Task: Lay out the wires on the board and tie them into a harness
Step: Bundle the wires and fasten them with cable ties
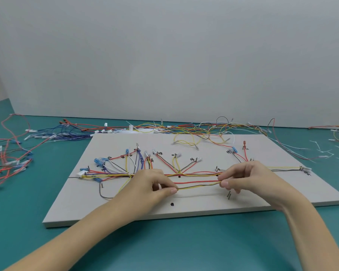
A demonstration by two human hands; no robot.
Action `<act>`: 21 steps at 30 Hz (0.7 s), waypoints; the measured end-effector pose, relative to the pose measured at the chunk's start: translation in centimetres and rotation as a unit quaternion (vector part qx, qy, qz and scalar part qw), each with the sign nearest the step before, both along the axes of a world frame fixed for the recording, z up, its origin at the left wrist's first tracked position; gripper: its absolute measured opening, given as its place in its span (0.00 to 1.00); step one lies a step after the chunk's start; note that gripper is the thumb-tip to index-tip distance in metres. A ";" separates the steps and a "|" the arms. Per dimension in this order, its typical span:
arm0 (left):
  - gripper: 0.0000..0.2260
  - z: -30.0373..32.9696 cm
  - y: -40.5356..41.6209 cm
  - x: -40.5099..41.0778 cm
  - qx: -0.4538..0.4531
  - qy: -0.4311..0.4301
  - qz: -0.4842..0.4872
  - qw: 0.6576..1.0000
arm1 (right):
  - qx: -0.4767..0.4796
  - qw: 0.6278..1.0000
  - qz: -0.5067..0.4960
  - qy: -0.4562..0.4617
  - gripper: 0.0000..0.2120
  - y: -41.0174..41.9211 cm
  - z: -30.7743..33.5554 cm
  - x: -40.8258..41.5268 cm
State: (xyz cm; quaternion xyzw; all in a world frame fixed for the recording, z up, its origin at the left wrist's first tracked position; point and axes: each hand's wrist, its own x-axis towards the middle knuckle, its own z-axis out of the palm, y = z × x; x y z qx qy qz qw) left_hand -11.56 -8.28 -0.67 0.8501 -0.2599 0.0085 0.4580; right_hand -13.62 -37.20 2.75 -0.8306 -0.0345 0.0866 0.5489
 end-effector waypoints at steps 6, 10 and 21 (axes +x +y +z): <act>0.04 -0.3 -0.4 -0.6 0.019 -0.018 -0.009 1.000 | -0.019 1.000 -0.008 0.009 0.04 -0.4 0.1 -0.1; 0.04 -0.4 -0.5 -0.9 0.029 -0.035 -0.013 0.999 | -0.041 0.999 -0.004 0.021 0.03 -0.9 0.2 -0.2; 0.02 -0.8 -0.5 -0.8 0.054 -0.052 -0.021 0.997 | -0.029 0.998 0.016 0.062 0.08 -1.8 0.2 -0.2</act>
